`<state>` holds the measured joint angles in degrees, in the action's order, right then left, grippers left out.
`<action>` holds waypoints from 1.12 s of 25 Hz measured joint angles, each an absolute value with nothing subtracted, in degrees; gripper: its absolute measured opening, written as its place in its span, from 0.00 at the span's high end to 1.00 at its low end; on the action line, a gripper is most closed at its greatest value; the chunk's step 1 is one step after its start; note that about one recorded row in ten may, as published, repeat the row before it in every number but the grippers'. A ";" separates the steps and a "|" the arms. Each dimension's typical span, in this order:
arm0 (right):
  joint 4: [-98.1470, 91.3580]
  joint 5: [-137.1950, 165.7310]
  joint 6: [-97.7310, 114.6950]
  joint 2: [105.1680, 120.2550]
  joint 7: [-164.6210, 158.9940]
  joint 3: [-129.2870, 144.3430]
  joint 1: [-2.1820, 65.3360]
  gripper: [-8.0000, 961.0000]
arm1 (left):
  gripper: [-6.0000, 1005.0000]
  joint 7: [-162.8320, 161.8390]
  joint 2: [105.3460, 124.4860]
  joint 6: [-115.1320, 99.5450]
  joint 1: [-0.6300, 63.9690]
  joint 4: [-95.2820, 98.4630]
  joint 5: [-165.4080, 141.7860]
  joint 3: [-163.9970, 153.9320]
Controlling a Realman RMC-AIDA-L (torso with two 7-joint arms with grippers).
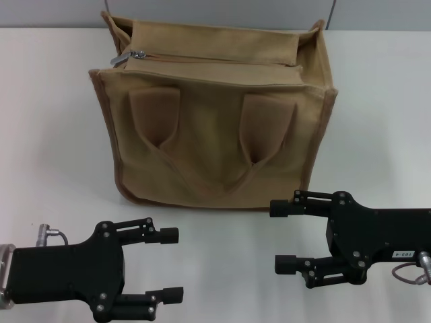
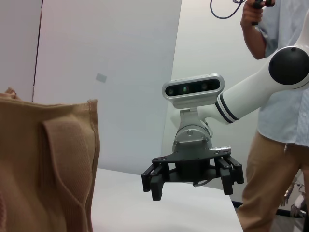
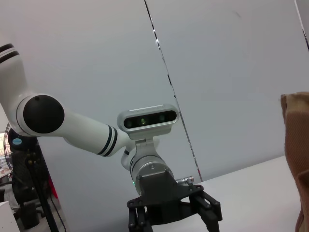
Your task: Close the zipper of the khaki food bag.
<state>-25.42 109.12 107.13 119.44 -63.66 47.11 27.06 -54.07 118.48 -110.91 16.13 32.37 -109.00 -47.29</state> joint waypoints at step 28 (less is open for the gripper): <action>-19.60 108.63 107.75 119.58 -57.33 46.43 27.41 0.15 | 0.25 -46.18 118.69 -90.70 19.00 21.58 -97.69 -14.98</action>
